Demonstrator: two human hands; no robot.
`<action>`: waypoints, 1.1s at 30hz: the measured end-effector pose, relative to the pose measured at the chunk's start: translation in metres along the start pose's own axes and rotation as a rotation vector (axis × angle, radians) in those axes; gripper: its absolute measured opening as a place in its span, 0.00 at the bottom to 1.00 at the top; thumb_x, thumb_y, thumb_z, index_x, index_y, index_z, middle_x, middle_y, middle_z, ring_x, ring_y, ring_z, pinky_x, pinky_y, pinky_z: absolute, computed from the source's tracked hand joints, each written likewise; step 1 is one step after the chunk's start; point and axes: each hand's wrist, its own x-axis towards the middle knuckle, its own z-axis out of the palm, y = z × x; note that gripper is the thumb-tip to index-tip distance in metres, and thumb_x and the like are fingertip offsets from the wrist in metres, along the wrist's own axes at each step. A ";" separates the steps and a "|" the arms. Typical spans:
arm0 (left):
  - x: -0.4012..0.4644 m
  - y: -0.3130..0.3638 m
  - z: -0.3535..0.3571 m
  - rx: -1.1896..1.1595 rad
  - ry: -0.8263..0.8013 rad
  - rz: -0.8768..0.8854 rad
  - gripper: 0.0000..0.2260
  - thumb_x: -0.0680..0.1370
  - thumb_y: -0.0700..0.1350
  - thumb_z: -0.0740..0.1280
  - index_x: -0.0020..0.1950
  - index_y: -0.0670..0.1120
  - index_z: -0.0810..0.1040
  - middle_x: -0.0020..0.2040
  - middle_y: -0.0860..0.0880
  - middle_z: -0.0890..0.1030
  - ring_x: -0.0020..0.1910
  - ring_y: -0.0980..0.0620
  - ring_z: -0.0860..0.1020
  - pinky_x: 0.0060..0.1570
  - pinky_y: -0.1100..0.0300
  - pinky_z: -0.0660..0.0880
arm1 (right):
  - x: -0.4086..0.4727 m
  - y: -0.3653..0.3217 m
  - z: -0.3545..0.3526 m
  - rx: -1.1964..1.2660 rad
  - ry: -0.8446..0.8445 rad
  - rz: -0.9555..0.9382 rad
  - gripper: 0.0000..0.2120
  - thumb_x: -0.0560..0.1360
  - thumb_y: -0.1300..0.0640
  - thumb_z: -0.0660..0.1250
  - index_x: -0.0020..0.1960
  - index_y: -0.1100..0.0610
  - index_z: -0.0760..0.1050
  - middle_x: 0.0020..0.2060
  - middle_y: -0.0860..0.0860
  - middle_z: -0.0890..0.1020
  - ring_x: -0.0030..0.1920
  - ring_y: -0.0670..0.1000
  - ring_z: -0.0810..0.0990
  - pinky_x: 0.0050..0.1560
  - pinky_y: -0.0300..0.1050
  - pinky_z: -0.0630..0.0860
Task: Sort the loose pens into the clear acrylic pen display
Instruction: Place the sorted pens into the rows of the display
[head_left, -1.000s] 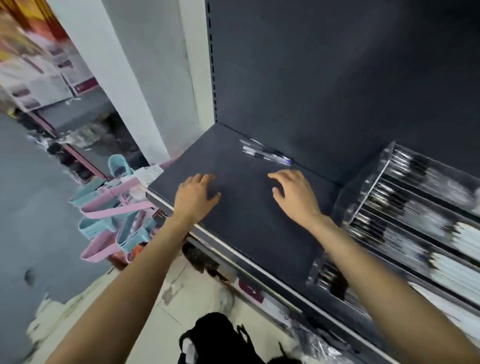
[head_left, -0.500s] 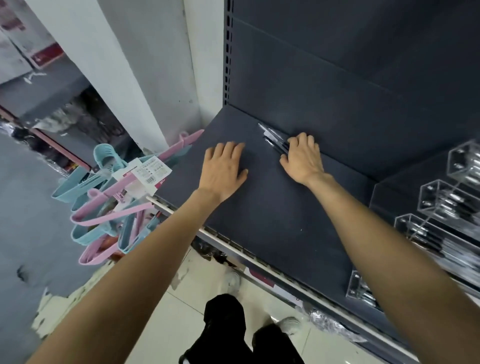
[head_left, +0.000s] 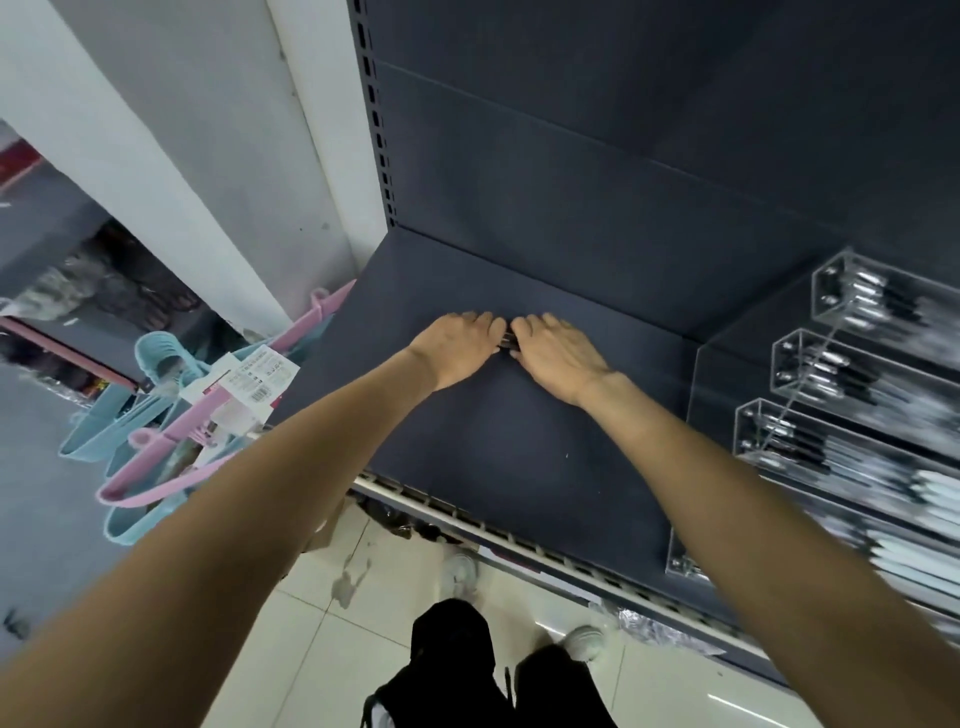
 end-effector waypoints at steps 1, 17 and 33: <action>-0.001 0.000 -0.004 -0.075 -0.037 -0.009 0.11 0.84 0.44 0.51 0.62 0.41 0.66 0.58 0.43 0.75 0.54 0.44 0.76 0.49 0.54 0.71 | -0.003 0.003 -0.003 -0.002 0.010 0.012 0.14 0.81 0.53 0.56 0.62 0.61 0.68 0.58 0.58 0.75 0.58 0.57 0.71 0.59 0.49 0.66; -0.126 0.074 -0.071 -2.367 0.063 -0.235 0.12 0.81 0.42 0.58 0.57 0.40 0.77 0.38 0.52 0.80 0.32 0.59 0.74 0.32 0.67 0.72 | -0.137 -0.048 -0.069 1.623 0.345 0.448 0.12 0.77 0.54 0.65 0.60 0.50 0.75 0.52 0.47 0.81 0.43 0.40 0.77 0.42 0.36 0.70; -0.179 0.126 -0.084 -2.315 -0.076 -0.256 0.12 0.81 0.41 0.56 0.62 0.44 0.74 0.54 0.42 0.83 0.46 0.47 0.83 0.47 0.56 0.81 | -0.170 -0.058 -0.090 1.574 0.265 0.206 0.08 0.74 0.62 0.69 0.53 0.61 0.78 0.33 0.48 0.77 0.31 0.44 0.74 0.30 0.36 0.73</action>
